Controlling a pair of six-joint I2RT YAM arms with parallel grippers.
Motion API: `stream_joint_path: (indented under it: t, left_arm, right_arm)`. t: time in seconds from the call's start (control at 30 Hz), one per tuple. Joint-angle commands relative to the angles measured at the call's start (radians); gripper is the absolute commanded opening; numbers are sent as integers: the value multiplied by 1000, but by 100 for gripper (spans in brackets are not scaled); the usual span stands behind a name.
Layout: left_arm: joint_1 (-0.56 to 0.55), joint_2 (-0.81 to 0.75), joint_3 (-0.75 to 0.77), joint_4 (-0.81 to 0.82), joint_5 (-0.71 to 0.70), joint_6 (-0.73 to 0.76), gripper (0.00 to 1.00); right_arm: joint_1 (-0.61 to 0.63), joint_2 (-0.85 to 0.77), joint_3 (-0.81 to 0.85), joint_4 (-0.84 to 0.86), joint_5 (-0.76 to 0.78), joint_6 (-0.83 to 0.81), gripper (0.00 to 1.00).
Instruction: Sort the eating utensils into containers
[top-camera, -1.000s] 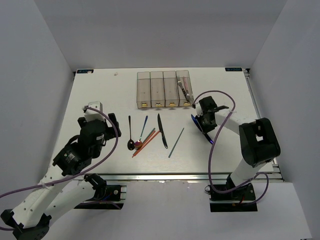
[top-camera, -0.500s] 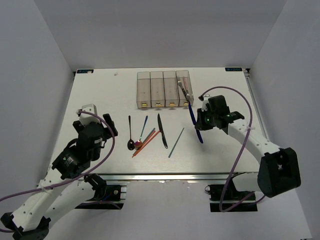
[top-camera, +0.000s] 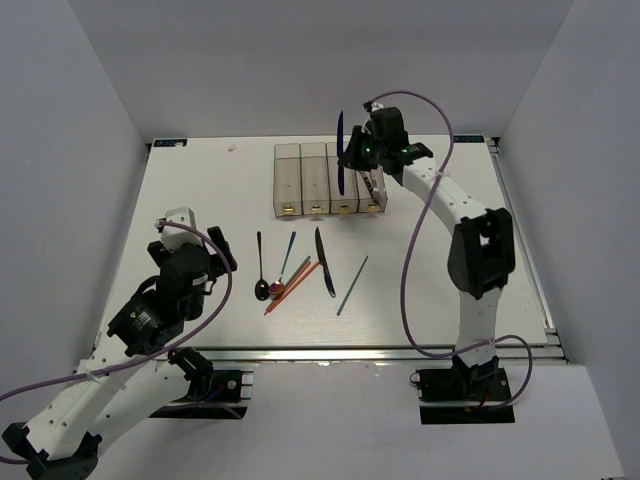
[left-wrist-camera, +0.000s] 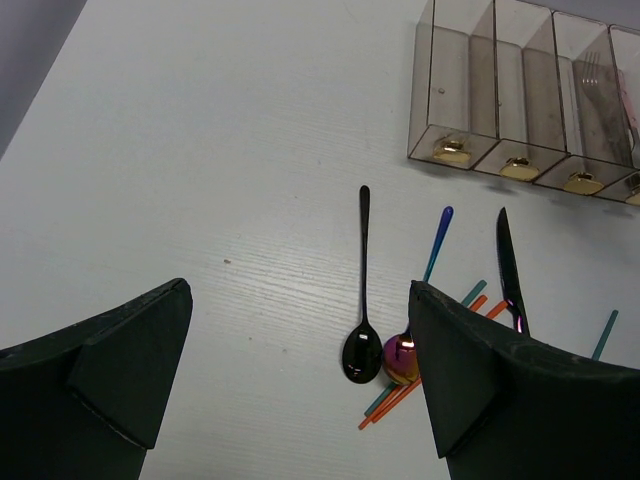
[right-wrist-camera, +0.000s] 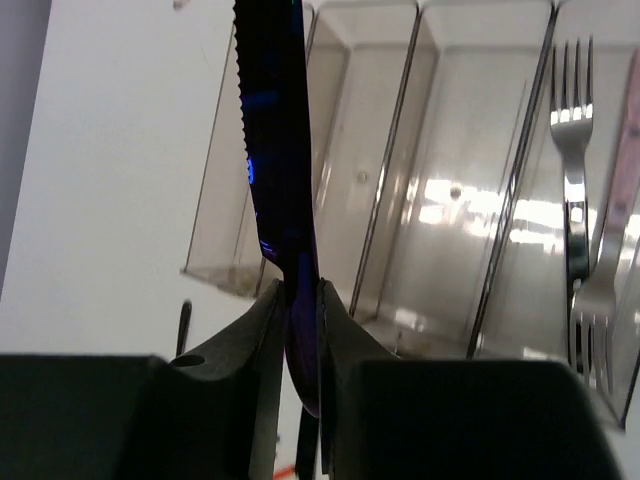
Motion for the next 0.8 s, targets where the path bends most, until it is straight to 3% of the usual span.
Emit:
stream_joint_path:
  t: [0.0,0.07,0.17,0.53,0.63,0.67,0.73,0.77]
  left_arm:
    - [-1,12,-8,12,-3,-1,98]
    - [-1,15,-10,12,-2,-1,98]
    - [-1,14,-10,15,1,-1,98]
    - [-1,26,-1,6,5,3,98]
    - [-1,15,-7,18,8,8,98]
    - [-1,32,2,15,3,8,98]
    - [-1,58,10,-1,-23,-4,98]
    - [-1,77,18,-7,-31,-9,98]
  right_arm:
    - [2,111,220,-79,41,-7,0]
    - [2,195,344,-110,64,-25,0]
    - [2,245,400,-103,91,-48,0]
    - [-4,272,310,-30,96,-99,0]
    - [-4,271,307,-34,116,-111,19]
    - [-6,266,301,-29,121,-116,40]
    - [-6,255,288,-24,118,-123,51]
    - [-7,254,293,-27,112,-125,66]
